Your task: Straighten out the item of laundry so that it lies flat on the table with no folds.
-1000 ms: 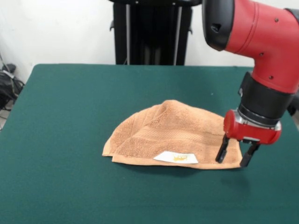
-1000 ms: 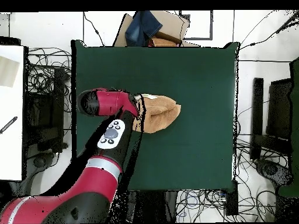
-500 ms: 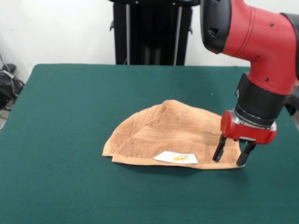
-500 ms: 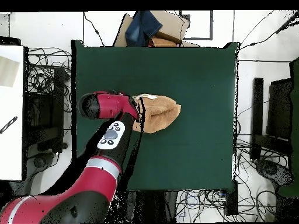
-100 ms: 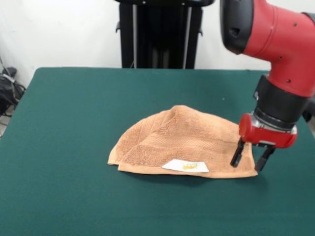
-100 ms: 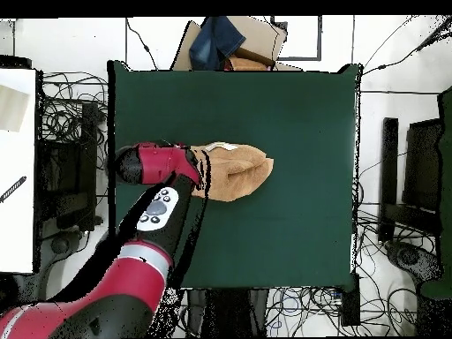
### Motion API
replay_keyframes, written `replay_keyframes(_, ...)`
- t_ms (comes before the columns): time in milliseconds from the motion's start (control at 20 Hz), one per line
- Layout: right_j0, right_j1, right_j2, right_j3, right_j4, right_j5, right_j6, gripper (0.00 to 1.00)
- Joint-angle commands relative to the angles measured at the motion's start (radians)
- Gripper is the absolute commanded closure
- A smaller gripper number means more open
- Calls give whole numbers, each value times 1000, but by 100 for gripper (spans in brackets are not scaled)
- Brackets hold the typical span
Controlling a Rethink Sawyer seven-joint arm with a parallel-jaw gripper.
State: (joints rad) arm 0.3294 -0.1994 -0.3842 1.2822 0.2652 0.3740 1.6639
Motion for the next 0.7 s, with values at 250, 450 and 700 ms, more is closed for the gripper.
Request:
replay_keyframes(250,37,24,-1,57,56,39,311,0)
replay_keyframes(450,18,34,14,50,55,32,292,0)
replay_keyframes(700,-11,56,31,27,45,16,261,0)
